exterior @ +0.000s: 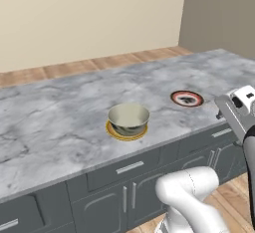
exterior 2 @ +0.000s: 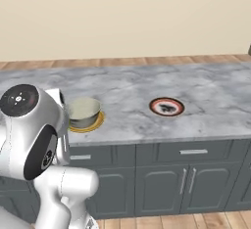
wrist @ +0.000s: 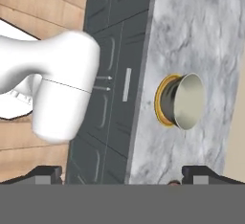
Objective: Move the bowls from the cabinet to the plates on the dining table.
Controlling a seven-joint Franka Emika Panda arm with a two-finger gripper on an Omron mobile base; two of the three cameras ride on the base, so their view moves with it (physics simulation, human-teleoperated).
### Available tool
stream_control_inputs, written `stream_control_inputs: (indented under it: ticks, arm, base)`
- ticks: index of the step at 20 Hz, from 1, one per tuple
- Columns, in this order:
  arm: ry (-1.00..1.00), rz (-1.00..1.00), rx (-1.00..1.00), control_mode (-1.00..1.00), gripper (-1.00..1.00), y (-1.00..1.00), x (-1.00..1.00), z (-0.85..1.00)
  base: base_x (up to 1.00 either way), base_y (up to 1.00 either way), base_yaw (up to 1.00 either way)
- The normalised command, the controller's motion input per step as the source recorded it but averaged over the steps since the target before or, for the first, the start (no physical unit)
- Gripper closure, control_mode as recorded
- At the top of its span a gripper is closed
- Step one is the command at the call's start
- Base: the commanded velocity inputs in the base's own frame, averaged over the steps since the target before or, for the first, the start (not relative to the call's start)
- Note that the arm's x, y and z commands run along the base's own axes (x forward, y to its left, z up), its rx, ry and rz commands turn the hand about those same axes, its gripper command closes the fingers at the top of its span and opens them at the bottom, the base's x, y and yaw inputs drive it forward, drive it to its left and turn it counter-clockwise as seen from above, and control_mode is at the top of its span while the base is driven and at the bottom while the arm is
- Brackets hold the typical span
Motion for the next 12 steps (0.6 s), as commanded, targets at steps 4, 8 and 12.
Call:
stream_control_inputs:
  ticks: [4, 8, 12]
  arm:
    - [0.0, 0.0, 0.0, 1.0, -1.0, 0.0, 0.0, 0.0]
    - [0.0, 0.0, 0.0, 1.0, -1.0, 0.0, 0.0, 0.0]
    - [0.0, 0.0, 0.0, 1.0, -1.0, 0.0, 0.0, 0.0]
  base:
    - [0.11, -0.42, -0.25]
    - [0.23, -0.38, -0.31]
    - [0.26, -0.36, -0.32]
